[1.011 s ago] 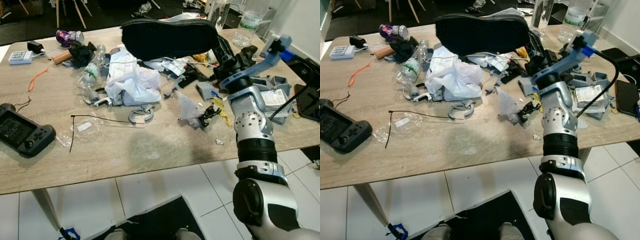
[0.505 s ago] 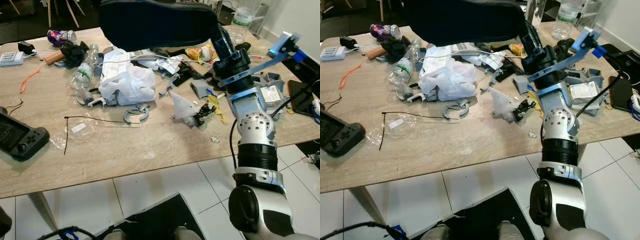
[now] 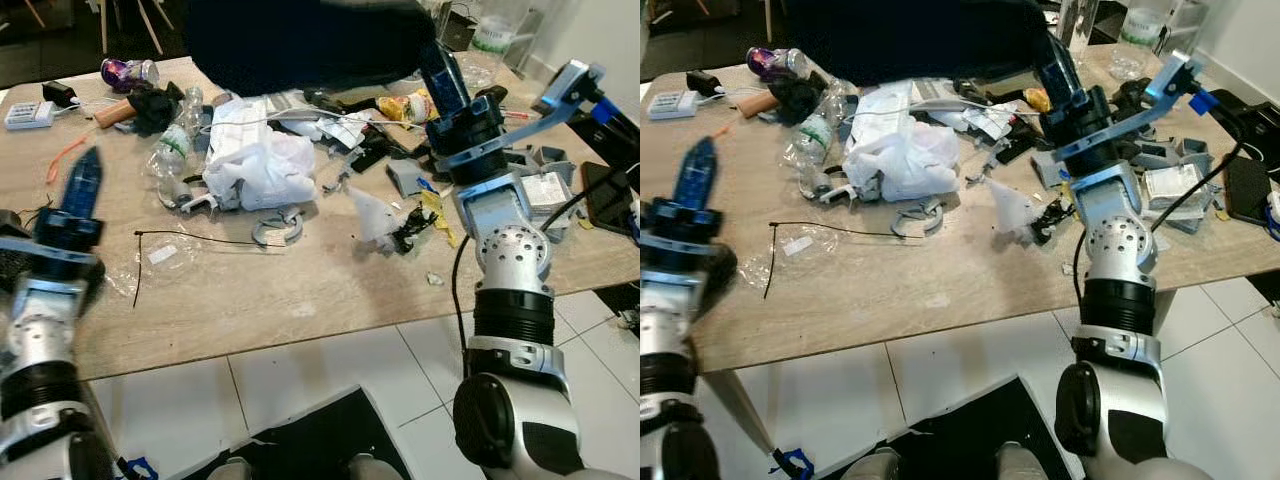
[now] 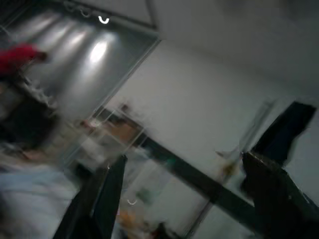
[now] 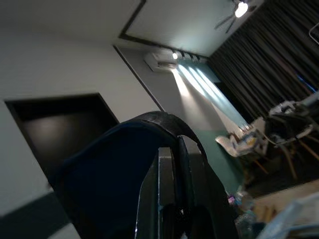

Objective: Picking trash to rubbish bin

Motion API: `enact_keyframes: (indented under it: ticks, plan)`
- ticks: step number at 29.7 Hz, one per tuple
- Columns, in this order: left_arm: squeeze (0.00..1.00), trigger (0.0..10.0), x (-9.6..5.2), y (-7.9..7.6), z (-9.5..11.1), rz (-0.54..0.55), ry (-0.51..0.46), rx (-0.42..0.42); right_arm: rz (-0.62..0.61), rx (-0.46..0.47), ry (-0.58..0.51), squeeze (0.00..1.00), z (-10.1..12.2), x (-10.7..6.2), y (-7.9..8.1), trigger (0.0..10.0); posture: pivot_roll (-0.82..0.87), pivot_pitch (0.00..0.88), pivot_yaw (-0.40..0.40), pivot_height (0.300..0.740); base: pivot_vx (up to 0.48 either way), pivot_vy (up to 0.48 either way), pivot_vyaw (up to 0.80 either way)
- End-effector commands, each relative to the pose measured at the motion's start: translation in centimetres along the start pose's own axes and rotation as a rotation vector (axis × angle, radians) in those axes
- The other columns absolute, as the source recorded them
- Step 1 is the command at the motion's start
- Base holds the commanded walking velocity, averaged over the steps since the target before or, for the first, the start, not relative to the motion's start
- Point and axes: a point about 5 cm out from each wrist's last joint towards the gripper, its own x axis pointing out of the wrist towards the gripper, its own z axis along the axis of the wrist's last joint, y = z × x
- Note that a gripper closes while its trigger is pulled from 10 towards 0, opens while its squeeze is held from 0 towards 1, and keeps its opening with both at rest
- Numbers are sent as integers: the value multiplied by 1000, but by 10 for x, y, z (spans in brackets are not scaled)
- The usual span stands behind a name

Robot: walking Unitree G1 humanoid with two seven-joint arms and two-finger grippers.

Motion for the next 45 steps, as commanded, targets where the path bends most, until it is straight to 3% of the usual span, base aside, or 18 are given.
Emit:
enact_keyframes:
  ticks: [1,5,7,9,12,16,26,30,31,45]
  plan:
    - [0,10000,-2,-7,-5,-46,-10,-50,41,18,-47,0,8,3,7,0,-6,127,2,740,0,0,0]
    - [0,10000,12,-25,-26,-139,15,-113,60,50,-64,0,9,4,10,0,-6,127,2,740,0,0,0]
    - [0,10000,18,-30,-30,-162,11,-128,63,55,-63,0,8,4,11,0,-6,127,2,740,0,0,0]
    - [0,10000,35,-48,-32,-246,-6,-182,63,79,-57,0,4,5,12,0,-6,127,2,740,0,0,0]
    - [0,10000,43,-57,-33,-293,15,-184,62,91,-53,0,1,5,13,0,-6,127,2,740,0,0,0]
    - [0,10000,53,-67,-35,-326,54,-139,63,118,-29,0,-9,4,16,0,-6,127,2,740,0,0,0]
    - [0,10000,70,-71,-34,-267,125,43,34,106,41,0,-24,0,16,0,-19,123,6,740,0,0,0]
    - [0,10000,77,-83,-30,-318,125,85,15,102,64,0,-29,-3,14,0,-17,119,3,740,0,0,0]
    - [0,0,78,-85,-30,-324,124,90,11,102,70,0,-30,-4,14,0,-17,119,3,740,0,0,0]
    - [0,0,78,-100,-35,-408,193,124,-10,93,100,0,-37,-7,14,0,-20,126,6,740,0,0,0]
